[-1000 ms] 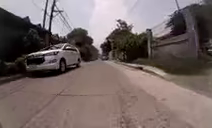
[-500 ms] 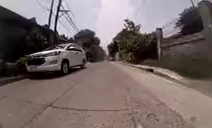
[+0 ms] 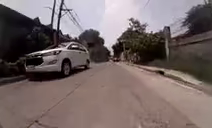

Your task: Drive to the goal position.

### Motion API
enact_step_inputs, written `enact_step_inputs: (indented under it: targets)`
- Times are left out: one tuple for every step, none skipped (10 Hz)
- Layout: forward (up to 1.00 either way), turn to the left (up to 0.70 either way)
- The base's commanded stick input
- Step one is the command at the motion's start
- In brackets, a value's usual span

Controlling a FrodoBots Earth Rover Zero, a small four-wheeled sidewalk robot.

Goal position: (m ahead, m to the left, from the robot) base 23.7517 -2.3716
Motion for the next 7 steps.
enact_step_inputs:
  targets:
    - [1.00,0.03]
    - [1.00,0.03]
    - [1.00,0.03]
    - [1.00,0.03]
    - [1.00,0.03]
    - [1.00,0.03]
    - [1.00,0.03]
